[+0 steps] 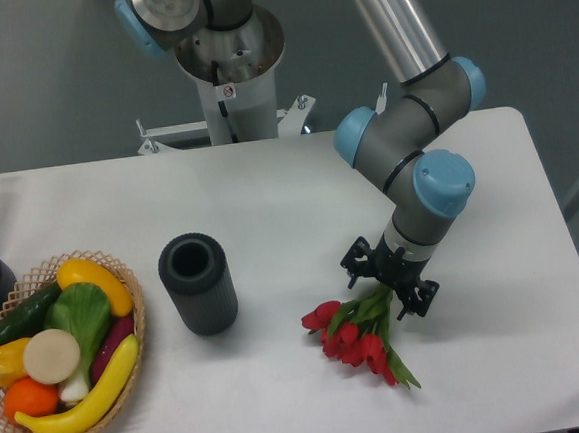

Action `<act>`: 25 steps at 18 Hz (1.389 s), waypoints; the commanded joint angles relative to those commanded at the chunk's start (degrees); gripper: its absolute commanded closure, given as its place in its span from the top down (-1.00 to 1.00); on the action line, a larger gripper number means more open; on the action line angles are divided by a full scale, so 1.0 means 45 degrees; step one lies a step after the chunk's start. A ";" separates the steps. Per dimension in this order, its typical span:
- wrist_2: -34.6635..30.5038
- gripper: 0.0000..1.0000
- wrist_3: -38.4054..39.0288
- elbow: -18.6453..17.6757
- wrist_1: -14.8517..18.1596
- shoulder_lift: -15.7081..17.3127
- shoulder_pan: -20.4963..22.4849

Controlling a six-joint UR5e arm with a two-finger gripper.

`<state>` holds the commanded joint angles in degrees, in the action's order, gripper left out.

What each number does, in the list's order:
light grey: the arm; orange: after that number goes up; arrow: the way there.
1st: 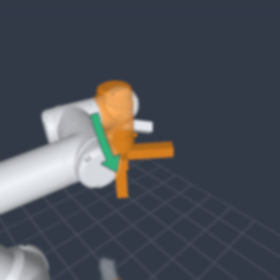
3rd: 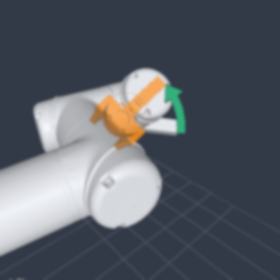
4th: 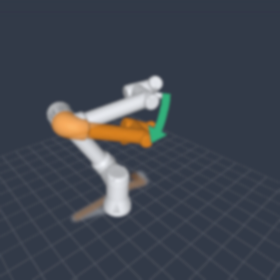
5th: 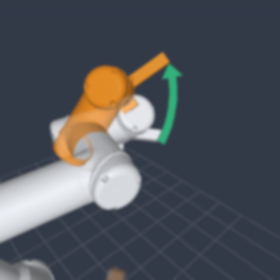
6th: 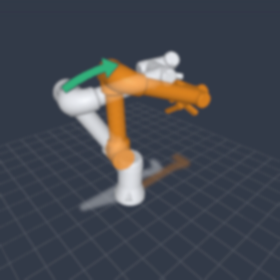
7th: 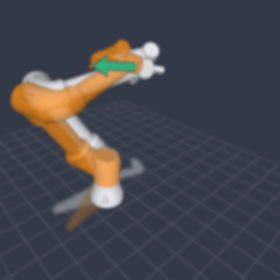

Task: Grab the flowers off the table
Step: 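Lower the gripper around the tulip stems near the tie, then close the gripper on the tulip stems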

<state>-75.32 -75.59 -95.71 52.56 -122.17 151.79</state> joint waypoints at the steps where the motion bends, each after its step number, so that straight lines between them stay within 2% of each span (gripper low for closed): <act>1: 0.0000 1.00 0.0019 0.0000 0.0000 0.0000 0.0000; 4: 0.0000 0.99 0.0039 -0.0020 -0.0078 -0.0039 -0.0156; 6: 0.0000 0.77 0.0000 -0.0117 -0.0467 -0.0039 -0.0156; 9: 0.0019 0.32 0.0000 -0.0176 -0.0528 -0.0020 -0.0156; 10: 0.0000 0.23 0.0019 -0.0156 -0.0528 -0.0020 -0.0156; 12: 0.0020 0.18 0.0000 -0.0117 -0.0547 -0.0020 -0.0156; 15: 0.0019 -0.16 0.0000 -0.0137 -0.0528 0.0000 -0.0156; 23: 0.0059 -0.35 0.0059 0.0038 -0.0469 0.0292 -0.0040; 25: 0.0097 -0.35 0.0039 0.0000 -0.0450 0.0758 0.0135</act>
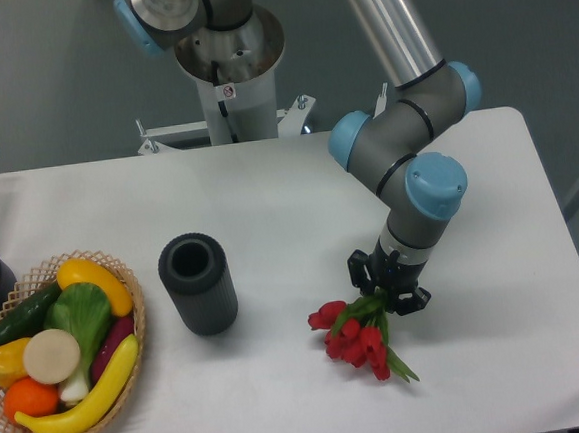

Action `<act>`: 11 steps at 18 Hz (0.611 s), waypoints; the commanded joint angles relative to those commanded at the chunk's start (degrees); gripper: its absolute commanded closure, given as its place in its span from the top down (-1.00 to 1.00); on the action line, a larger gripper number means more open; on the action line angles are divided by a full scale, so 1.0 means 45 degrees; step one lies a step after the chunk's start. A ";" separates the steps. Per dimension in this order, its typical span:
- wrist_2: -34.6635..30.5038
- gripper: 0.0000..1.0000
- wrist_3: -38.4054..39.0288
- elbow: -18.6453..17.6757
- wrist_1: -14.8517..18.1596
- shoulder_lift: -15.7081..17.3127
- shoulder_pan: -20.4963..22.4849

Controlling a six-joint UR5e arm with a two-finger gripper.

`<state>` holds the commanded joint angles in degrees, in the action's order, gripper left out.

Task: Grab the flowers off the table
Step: 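Lift the grasped tulip bunch up off the table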

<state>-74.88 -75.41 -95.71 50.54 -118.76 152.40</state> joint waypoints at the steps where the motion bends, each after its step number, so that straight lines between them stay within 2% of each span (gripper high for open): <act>1: 0.0039 -0.35 0.0019 -0.0020 0.0000 0.0332 0.0021; 7: 0.0175 -0.35 0.0742 0.0058 0.0000 0.2052 0.0099; 9: 0.0720 -0.35 0.1111 0.0058 0.0000 0.2638 0.0099; 11: 0.1869 -0.35 0.1793 0.0155 -0.0019 0.2971 0.0138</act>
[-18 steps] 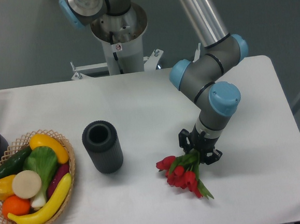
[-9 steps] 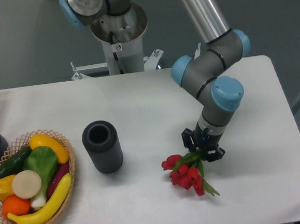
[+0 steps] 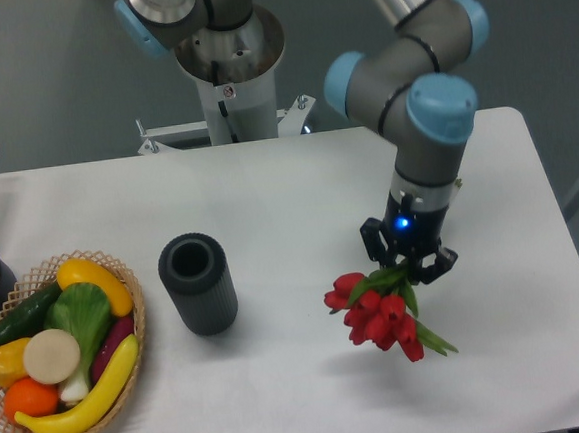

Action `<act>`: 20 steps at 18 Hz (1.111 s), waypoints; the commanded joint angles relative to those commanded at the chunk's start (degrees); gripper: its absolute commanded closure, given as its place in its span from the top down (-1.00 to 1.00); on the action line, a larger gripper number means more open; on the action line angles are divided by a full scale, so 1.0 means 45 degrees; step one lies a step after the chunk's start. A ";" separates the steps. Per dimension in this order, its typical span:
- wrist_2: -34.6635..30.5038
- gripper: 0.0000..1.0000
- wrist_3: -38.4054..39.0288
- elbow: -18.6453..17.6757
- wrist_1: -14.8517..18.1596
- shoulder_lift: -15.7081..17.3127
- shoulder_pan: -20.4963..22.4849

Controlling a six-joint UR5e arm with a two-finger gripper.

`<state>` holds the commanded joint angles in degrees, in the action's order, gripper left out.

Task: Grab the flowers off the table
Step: 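Lift the grasped tulip bunch up off the table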

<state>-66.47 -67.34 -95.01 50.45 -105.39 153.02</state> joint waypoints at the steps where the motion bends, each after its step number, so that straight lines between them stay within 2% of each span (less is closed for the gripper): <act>1: 0.0819 -0.35 0.0410 0.0078 0.0000 0.0137 0.0039; 4: 0.3474 -0.35 0.1271 0.0235 0.0000 0.0391 0.0234; 7: 0.5237 -0.35 0.1623 0.0216 0.0000 0.0801 0.0410; 11: 0.6138 -0.35 0.2014 0.0060 0.0000 0.1290 0.0586; 20: 0.6198 -0.35 0.2191 0.0313 -0.0156 0.1252 0.0645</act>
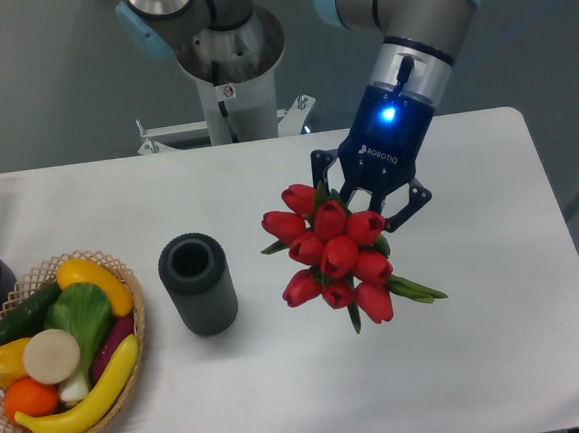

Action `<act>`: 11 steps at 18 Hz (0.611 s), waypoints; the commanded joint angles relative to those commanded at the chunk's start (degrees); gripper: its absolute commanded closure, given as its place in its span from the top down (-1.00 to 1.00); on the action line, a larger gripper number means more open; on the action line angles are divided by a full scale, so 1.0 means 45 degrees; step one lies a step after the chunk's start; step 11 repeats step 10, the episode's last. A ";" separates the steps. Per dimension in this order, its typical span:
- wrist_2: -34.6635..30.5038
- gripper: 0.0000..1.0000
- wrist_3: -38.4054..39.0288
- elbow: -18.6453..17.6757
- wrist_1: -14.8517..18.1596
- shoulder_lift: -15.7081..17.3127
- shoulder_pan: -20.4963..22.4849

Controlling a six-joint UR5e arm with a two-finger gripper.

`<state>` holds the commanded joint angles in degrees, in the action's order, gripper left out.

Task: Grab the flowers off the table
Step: 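Lift the grasped tulip bunch up off the table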

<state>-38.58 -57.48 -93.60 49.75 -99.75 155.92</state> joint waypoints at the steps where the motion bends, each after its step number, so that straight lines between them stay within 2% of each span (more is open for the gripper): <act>1: 0.0000 -0.35 0.0000 0.0000 0.0000 0.0000 0.0039; 11: 0.0234 -0.35 0.0000 0.0039 0.0000 0.0000 0.0117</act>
